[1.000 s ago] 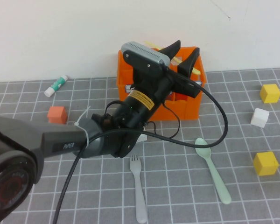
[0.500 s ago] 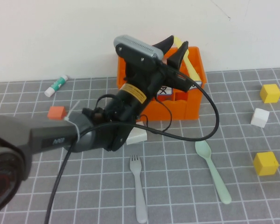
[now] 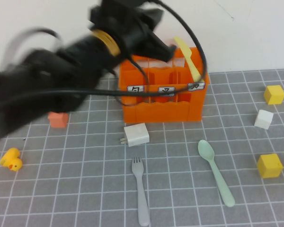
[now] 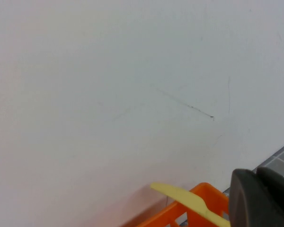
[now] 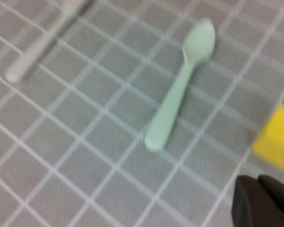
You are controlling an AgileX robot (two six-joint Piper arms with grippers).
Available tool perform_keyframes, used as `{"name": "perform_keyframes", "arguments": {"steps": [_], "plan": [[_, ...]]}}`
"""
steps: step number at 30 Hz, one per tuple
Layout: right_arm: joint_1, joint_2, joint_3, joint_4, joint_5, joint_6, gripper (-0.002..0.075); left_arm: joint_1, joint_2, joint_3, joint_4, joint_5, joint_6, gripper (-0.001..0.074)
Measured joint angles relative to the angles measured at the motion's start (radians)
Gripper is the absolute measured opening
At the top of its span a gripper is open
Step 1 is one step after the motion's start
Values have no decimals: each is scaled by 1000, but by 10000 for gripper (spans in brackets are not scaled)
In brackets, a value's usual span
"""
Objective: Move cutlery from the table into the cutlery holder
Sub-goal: Place the knife on the box
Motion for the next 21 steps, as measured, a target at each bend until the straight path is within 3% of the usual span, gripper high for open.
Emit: {"name": "perform_keyframes", "arguments": {"steps": [8, 14, 21], "plan": [[0, 105, -230, 120, 52, -91, -3, 0, -367, 7, -30, 356, -2, 1], [14, 387, -505, 150, 93, -95, -3, 0, -645, 144, -108, 415, -5, 1], [160, 799, -861, 104, 111, -82, -3, 0, -932, 366, -156, 471, -7, 1]]}}
